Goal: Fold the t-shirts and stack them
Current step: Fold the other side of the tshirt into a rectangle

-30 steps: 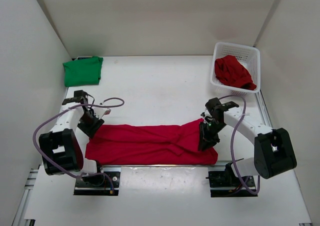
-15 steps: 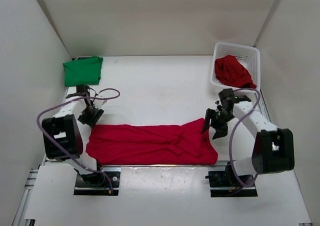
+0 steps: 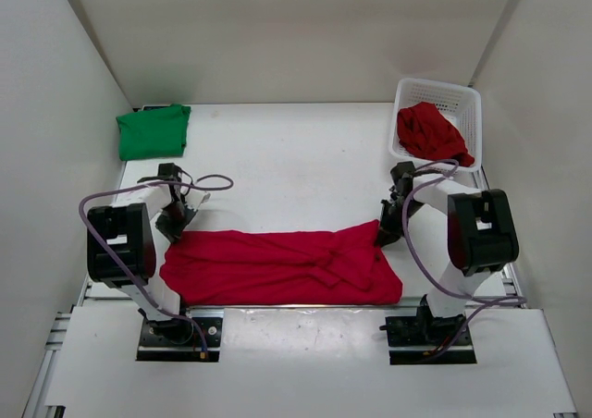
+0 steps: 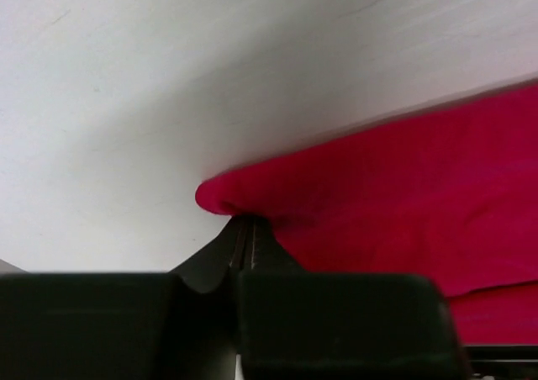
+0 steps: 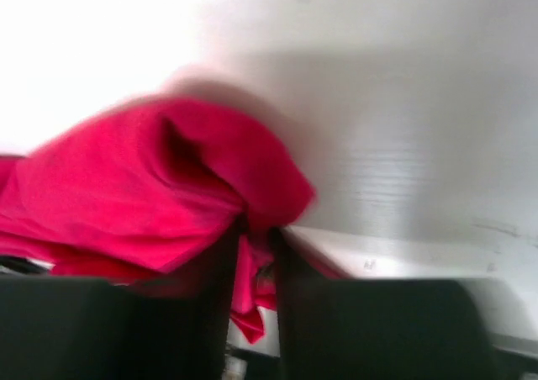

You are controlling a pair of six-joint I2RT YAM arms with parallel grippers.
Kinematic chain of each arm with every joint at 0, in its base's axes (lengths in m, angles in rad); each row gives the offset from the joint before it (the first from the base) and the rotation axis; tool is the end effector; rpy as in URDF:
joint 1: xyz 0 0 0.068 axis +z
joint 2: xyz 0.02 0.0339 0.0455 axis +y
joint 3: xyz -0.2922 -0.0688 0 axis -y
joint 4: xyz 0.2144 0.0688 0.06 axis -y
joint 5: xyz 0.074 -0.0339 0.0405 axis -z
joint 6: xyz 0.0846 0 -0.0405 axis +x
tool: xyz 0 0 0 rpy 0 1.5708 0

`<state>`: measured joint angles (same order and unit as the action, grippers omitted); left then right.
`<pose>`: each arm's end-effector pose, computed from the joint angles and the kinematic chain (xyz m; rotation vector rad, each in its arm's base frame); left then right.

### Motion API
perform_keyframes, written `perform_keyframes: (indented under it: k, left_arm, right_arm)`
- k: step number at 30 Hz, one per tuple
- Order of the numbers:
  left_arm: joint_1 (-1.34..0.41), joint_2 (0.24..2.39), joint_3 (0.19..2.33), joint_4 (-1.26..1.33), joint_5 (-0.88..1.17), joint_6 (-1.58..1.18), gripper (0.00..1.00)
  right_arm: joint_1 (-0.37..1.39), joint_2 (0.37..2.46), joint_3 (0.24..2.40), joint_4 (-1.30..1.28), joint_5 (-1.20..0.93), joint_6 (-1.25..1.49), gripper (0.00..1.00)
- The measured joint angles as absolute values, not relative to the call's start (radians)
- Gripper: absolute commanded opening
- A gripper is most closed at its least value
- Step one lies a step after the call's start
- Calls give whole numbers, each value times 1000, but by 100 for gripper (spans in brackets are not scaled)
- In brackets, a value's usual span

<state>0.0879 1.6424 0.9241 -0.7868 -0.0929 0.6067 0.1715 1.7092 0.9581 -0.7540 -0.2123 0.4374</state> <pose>0.2505 0.0300 0.1511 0.7923 3.0041 0.1705 0.2613 0.0633 0.1441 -0.4029 -3.0950 -0.3480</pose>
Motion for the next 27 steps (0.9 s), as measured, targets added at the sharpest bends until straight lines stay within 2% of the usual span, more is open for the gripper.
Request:
perform_keyframes:
  k: [1, 7, 14, 15, 16, 17, 18, 19, 20, 22, 24, 25, 27]
  left_arm:
    - [87, 1644, 925, -787, -93, 604, 0]
    - [121, 1716, 1003, -816, -90, 566, 0]
    - [141, 1972, 1386, -837, -70, 477, 0]
    - [139, 2004, 1444, -830, -65, 467, 0]
    - [135, 2033, 1502, -834, -60, 457, 0]
    - [131, 2062, 1556, -837, -59, 449, 2]
    - [124, 2085, 1598, -840, -59, 443, 8]
    - [117, 2102, 1627, -841, -59, 440, 17]
    - [107, 2113, 1641, -839, -61, 437, 24]
    - [90, 2120, 1644, -845, -66, 435, 49]
    - [77, 2120, 1637, -852, -71, 421, 60]
    - [74, 2119, 1633, -851, -73, 418, 69]
    - [76, 2118, 1621, -850, -85, 410, 74]
  right_arm:
    - [178, 1727, 970, -748, -216, 441, 0]
    - [176, 1861, 1134, -791, -232, 435, 0]
    - [144, 2013, 1415, -795, -212, 417, 0]
    - [141, 2028, 1444, -796, -213, 416, 2]
    - [139, 2042, 1468, -796, -212, 416, 10]
    - [136, 2054, 1483, -802, -216, 417, 14]
    - [134, 2064, 1491, -807, -217, 416, 24]
    - [132, 2070, 1492, -809, -219, 416, 33]
    - [131, 2073, 1492, -813, -219, 414, 40]
    - [126, 2073, 1491, -812, -220, 411, 45]
    - [123, 2065, 1486, -809, -223, 407, 48]
    - [123, 2056, 1475, -804, -223, 408, 49]
    - [124, 2025, 1445, -804, -224, 408, 49]
